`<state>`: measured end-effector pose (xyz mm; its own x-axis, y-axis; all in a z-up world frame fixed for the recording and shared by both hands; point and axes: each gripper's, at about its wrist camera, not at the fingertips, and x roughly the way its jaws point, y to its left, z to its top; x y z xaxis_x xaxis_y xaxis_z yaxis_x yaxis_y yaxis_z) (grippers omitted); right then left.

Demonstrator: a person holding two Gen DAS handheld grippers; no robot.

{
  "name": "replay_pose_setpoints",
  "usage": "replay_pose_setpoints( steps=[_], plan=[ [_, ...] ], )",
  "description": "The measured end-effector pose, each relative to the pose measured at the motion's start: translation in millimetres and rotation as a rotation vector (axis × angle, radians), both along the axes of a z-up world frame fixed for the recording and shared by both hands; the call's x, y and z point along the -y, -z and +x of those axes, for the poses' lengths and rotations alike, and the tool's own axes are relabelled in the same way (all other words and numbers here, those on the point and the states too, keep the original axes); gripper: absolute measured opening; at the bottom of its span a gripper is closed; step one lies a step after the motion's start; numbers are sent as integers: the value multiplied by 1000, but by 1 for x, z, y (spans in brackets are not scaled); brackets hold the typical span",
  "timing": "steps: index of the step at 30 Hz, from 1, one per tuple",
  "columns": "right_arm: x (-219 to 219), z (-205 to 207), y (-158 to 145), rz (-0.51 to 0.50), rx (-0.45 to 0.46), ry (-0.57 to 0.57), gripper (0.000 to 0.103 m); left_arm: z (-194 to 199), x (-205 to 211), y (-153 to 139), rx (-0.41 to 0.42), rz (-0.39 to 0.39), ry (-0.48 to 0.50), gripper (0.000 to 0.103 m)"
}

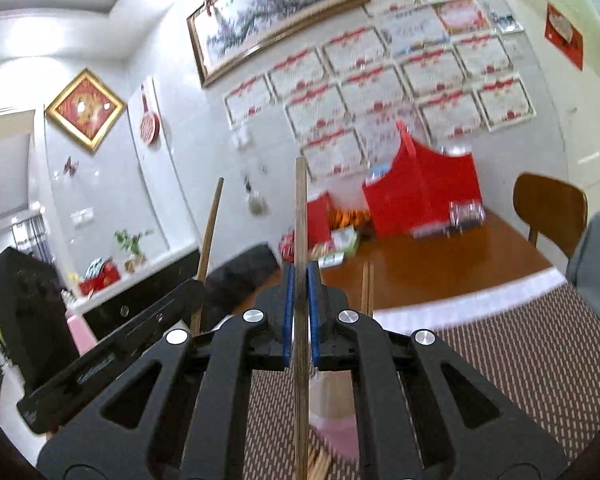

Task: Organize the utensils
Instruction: 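Lift a chopstick with the right gripper while the left gripper grasps and lifts another, then lower both held chopsticks into the pink cup and open both grippers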

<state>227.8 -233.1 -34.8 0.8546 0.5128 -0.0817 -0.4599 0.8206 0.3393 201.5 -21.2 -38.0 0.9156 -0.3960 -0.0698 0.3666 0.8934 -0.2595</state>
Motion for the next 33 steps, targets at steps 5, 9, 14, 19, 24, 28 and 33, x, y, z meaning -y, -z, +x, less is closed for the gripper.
replay_pose_setpoints(
  steps=[5,9,14,19,24,28,33],
  plan=[
    [-3,28,-4,48,57,24,7,32,6,2,53,-45,23,5],
    [-5,50,3,74,86,45,7,61,5,9,53,-71,25,5],
    [3,65,13,119,104,68,7,83,1,15,61,-89,8,5],
    [8,72,21,146,106,101,7,92,8,21,75,-77,-21,5],
    [5,77,30,135,104,127,7,97,14,26,72,-56,-33,5],
    [1,82,41,118,86,138,7,101,19,34,46,-38,-36,5],
    [-7,87,53,87,41,124,7,103,29,45,22,1,-27,5]
  ],
)
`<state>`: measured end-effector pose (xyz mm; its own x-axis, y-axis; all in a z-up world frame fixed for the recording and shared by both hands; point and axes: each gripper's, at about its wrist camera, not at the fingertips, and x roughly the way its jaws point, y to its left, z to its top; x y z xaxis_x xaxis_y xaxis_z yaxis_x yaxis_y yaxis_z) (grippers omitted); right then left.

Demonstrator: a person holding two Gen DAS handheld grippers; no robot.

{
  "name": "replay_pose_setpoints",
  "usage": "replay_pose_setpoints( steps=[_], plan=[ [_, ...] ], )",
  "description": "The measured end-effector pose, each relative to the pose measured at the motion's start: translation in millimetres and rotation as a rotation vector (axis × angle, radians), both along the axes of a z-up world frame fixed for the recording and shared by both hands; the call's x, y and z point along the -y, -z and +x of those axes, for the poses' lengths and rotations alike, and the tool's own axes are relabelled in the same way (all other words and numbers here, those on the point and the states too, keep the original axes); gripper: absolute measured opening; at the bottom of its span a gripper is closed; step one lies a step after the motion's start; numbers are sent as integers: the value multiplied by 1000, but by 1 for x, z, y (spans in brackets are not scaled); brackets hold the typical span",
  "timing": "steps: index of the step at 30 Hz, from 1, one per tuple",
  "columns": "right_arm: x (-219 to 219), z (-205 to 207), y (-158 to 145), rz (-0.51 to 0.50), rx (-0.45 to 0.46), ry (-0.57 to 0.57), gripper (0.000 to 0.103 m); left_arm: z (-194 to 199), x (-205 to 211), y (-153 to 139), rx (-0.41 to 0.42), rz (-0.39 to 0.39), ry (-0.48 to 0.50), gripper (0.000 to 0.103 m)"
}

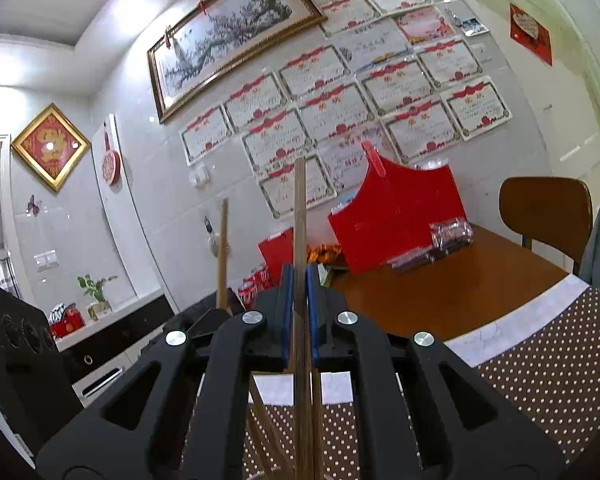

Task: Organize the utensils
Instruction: 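Lower both held chopsticks into the pink cup and open both grippers, then move both open grippers back down over the chopstick pile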

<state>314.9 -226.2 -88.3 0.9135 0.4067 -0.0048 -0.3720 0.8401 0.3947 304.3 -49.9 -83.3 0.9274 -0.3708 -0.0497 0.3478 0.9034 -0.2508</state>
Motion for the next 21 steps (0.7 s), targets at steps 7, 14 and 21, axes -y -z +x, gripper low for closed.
replay_pose_setpoints(
  steps=[7,14,21],
  plan=[
    [5,-2,0,11,-66,-30,71,-1,-1,-1,-31,15,15,16],
    [25,-21,-19,82,-1,10,95,-6,-15,-13,-26,-7,-23,66],
    [31,-21,-30,86,-35,50,97,-10,-11,-29,-68,61,-47,82]
  ],
)
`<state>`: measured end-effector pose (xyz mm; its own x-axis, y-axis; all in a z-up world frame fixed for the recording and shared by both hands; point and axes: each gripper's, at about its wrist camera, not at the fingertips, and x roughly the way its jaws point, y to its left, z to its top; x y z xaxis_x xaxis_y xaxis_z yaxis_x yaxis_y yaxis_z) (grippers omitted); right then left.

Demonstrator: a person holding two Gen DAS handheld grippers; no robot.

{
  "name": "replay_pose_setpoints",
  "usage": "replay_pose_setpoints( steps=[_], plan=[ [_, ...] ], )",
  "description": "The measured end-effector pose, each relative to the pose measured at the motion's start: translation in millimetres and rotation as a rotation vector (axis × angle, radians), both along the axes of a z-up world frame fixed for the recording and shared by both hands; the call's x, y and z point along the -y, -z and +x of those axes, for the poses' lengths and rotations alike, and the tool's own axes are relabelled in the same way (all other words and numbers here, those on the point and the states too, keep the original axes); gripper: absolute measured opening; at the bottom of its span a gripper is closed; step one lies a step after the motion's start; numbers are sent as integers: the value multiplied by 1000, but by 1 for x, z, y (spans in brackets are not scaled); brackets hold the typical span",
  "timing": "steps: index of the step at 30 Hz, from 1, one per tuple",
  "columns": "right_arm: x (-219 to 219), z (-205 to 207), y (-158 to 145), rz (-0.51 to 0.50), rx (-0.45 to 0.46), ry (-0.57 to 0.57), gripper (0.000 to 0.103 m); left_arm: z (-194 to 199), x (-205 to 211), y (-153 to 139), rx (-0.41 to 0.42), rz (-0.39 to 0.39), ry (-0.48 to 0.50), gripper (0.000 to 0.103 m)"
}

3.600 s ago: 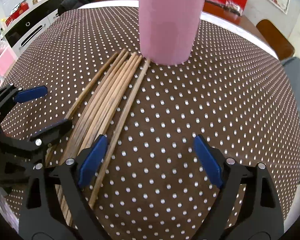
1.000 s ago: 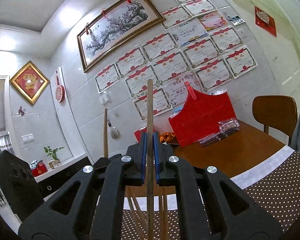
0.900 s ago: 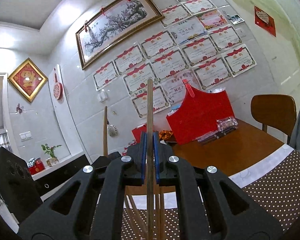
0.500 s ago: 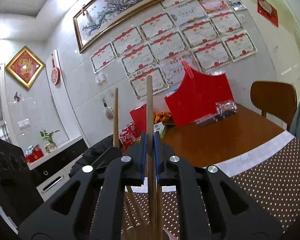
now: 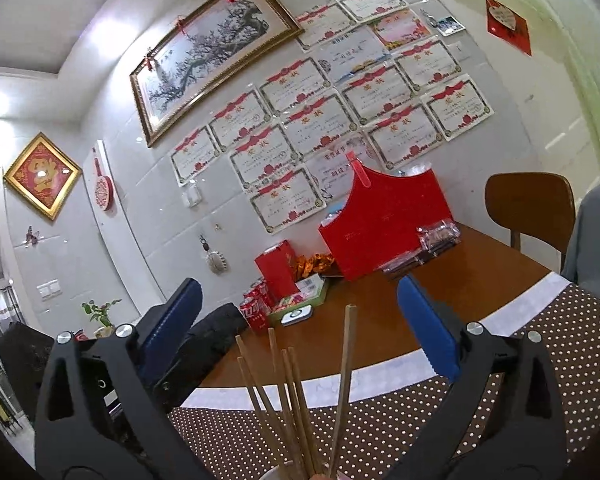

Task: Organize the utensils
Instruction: 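Move both open grippers back down over the chopstick pile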

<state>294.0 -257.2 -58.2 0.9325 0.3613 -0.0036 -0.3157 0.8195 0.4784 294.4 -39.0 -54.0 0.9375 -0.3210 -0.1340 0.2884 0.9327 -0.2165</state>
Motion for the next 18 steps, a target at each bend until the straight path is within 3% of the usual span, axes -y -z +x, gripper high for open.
replay_pose_setpoints(
  steps=[6,10,18],
  plan=[
    [1,-2,-9,-36,-63,10,97,-17,-2,-16,-38,25,-44,85],
    [3,-17,-14,-69,-88,24,97,-41,-11,-25,-48,115,-89,87],
    [5,-60,-12,-161,-146,11,97,-84,-46,-13,-109,110,-132,89]
  ],
)
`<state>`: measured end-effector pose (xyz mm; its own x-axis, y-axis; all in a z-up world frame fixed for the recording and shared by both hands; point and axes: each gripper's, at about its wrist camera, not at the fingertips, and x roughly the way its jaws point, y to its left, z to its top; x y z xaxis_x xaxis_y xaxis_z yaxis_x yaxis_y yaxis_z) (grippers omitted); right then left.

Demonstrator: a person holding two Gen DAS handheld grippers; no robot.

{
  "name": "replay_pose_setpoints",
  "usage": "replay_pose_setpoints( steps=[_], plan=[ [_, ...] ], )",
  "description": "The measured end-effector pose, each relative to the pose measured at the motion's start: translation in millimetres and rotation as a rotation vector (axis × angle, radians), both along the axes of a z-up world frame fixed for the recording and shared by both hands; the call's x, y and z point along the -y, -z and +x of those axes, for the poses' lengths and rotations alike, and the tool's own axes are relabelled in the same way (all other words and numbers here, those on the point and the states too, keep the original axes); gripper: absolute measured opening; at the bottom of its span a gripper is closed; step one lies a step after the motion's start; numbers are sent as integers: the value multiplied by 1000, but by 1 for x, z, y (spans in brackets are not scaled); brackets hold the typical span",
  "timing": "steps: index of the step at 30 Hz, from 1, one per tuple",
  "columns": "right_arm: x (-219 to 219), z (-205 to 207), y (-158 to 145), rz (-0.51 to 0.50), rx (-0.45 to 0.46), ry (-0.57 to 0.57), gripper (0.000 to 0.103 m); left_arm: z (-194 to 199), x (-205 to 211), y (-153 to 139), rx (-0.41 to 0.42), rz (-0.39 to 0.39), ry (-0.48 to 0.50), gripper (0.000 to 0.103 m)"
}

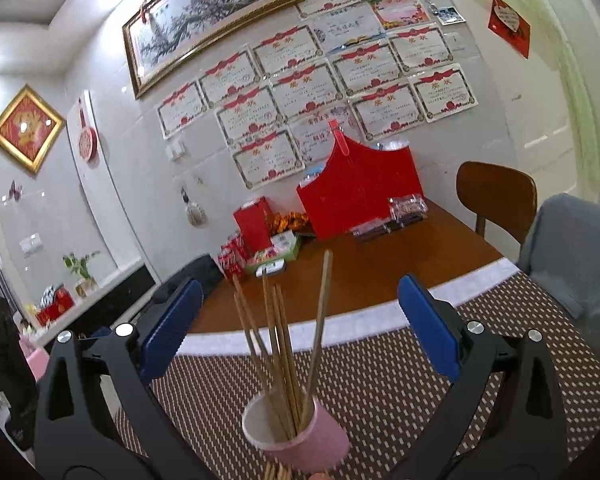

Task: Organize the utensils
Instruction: 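Move both open grippers back down over the chopstick pile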

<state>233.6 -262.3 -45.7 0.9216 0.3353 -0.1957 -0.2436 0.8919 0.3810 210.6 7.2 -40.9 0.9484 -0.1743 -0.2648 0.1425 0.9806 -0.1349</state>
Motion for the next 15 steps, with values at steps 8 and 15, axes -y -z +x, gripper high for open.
replay_pose_setpoints(
  steps=[8,15],
  plan=[
    [4,-32,17,-40,-75,-27,97,-28,0,27,-80,64,4,89],
    [-1,-47,43,-70,-149,-82,97,-44,8,61,-178,134,16,89]
  ],
)
